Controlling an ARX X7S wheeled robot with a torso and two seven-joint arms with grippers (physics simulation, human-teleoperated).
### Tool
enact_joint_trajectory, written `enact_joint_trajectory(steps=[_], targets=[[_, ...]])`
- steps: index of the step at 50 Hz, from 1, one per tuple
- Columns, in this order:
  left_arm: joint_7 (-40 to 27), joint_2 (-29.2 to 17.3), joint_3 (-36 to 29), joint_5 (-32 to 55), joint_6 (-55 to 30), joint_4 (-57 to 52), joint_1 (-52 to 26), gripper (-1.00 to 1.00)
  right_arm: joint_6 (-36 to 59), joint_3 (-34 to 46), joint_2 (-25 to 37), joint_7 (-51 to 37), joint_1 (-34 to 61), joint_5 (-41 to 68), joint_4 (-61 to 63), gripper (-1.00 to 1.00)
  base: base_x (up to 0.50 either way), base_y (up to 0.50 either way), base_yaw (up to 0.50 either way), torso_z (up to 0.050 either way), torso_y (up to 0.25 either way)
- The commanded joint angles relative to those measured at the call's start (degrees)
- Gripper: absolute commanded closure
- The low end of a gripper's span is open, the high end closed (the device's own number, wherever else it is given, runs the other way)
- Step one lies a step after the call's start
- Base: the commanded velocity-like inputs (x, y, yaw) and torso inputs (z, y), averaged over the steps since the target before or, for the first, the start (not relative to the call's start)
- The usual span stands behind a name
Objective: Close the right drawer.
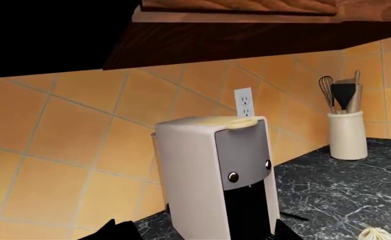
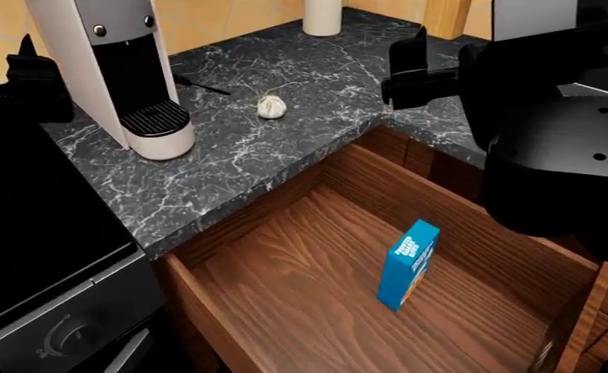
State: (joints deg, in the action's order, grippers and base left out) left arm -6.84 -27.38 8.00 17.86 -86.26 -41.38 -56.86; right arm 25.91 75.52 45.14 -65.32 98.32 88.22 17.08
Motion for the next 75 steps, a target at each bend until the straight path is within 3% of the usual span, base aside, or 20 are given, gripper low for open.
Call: enact_joint_trajectory(steps=[1,14,29,42,61,75], targets=[[1.5,1.1,1.4,-0.3,0.5,-0.1,0.1,-1.00,1.1,-0.9,-1.5,1.6,0.3,-1.6,-0.3,-1.00,0.00,0.00,0.00,0.000,0.000],[1.2,0.9,1.7,0.1,0.7,-0.2,0.3,-1.00,0.2,-1.5,-1.1,2.8,-0.1,-1.9,0.4,-1.00,0.00,0.00,0.00,0.000,0.000],[0.8,0.8,2.0,0.6,0.4,-0.3,0.4,-1.00,0.0,-1.9,-1.0,2.5,-0.4,-1.7,0.1,-1.00,0.00,0.00,-0.48,0.000,0.000],[0.5,0.7,2.1,1.1,0.3,-0.4,0.3,-1.00,1.2,-1.8,-1.0,1.3,0.1,-1.1,0.2,-1.00,0.01,0.00,-0.02,0.000,0.000],[0.1,0.6,1.8,1.6,1.2,0.0,1.1,-1.00,0.5,-2.4,-0.7,1.1,-0.1,-2.2,0.5,-1.00,0.51,0.12,0.00,0.000,0.000],[-0.2,0.5,1.9,2.1,1.2,-0.3,1.2,-1.00,1.6,-1.9,-1.2,1.2,0.0,-2.7,0.3,-1.00,0.00,0.00,0.00,0.000,0.001]])
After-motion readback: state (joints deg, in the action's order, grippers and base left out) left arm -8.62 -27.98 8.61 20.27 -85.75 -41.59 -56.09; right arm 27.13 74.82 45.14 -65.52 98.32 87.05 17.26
